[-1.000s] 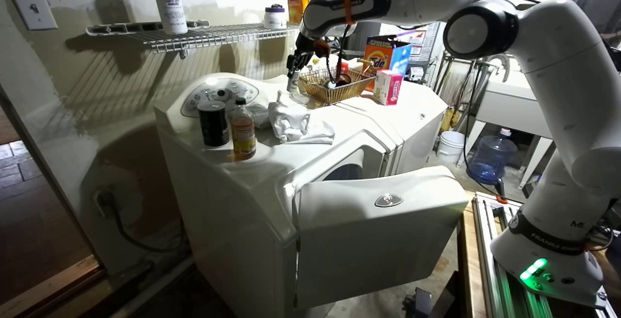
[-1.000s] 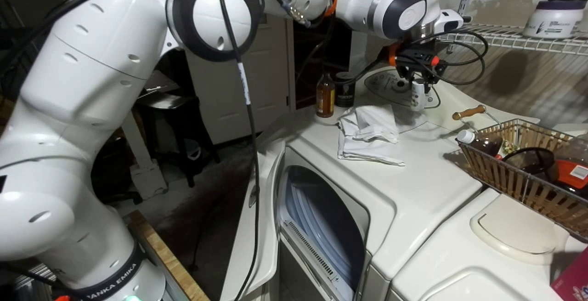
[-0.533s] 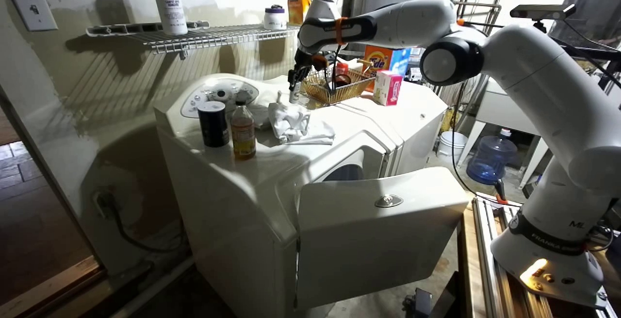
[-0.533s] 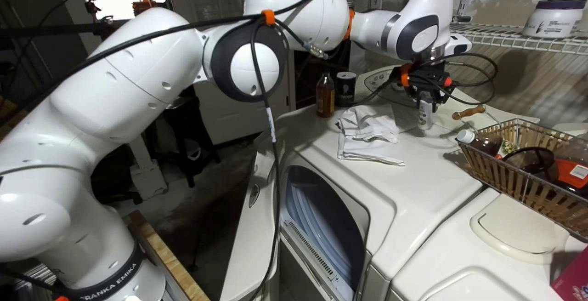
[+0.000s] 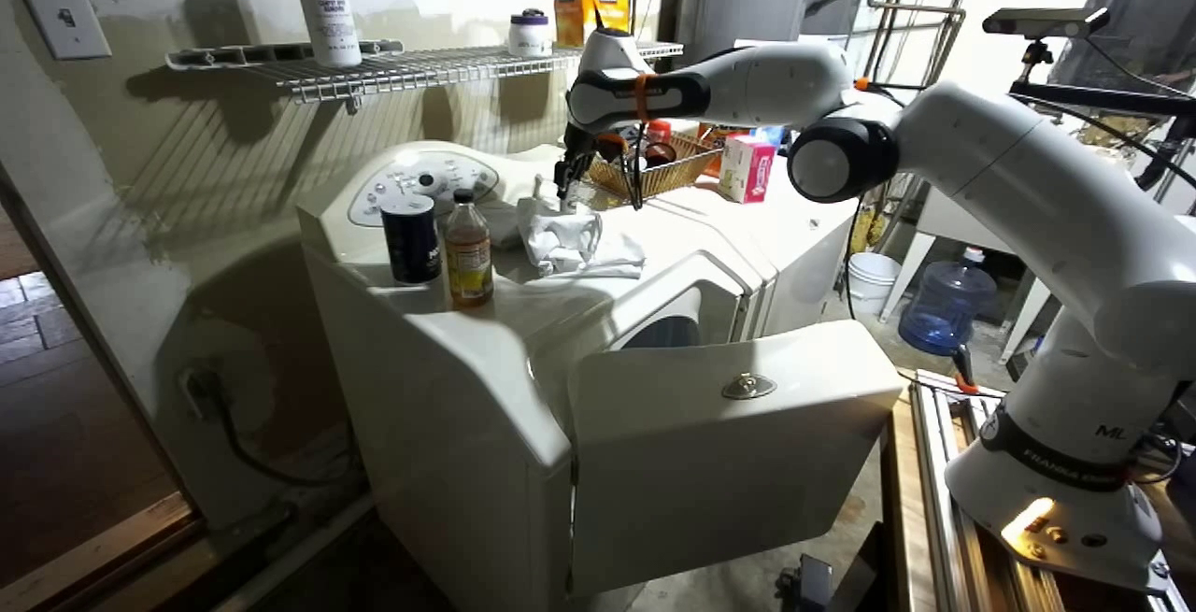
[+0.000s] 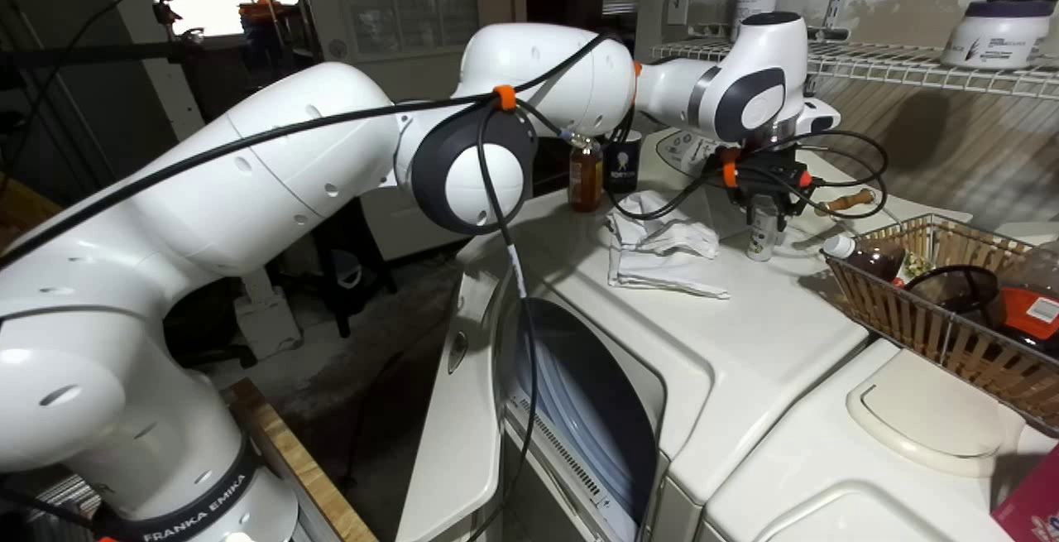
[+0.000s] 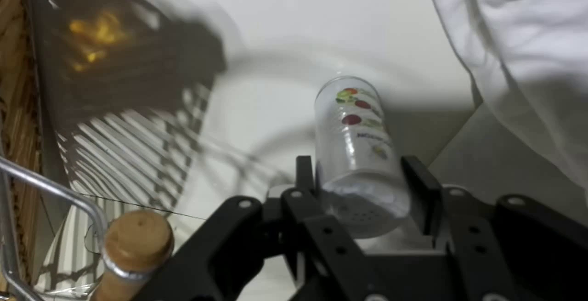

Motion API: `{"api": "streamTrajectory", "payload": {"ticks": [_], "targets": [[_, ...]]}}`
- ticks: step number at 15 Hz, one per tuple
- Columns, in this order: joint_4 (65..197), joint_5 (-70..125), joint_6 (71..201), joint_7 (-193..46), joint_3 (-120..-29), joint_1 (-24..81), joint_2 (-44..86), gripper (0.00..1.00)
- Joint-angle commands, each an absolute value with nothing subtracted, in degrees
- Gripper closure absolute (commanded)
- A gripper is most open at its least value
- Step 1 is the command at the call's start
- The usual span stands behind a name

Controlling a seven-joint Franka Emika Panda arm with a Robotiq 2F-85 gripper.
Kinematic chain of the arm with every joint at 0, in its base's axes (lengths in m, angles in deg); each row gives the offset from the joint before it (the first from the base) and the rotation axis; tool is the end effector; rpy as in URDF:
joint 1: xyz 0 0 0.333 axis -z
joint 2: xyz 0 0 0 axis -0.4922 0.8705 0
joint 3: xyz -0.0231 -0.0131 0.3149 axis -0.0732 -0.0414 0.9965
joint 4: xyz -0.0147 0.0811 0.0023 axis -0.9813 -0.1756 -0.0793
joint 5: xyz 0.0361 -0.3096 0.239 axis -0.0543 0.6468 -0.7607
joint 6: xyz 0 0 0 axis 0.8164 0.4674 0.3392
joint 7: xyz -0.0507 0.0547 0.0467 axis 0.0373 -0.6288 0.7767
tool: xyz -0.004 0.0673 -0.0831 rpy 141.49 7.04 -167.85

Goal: Move the white item forward

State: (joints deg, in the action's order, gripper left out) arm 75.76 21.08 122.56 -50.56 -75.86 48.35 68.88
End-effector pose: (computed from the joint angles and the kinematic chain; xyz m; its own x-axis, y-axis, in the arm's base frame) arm 0.7771 -0.2972 0.3339 0.9481 -0.0370 0.3157 -0.0807 -0.9887 0.1265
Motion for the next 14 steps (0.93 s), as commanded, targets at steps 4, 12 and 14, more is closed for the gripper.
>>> {"api": "streamTrajectory", "payload": {"ticks": [4,12,14], "targets": [[70.3,22.1,114.4,-50.9,-76.5,48.5,68.4,0.01],[76.1,18.9,91.2,-53.4,-75.7,51.4,56.4,0.0],[77.2,17.7,88.0,-54.8,-75.7,52.6,54.2,0.0]]}}
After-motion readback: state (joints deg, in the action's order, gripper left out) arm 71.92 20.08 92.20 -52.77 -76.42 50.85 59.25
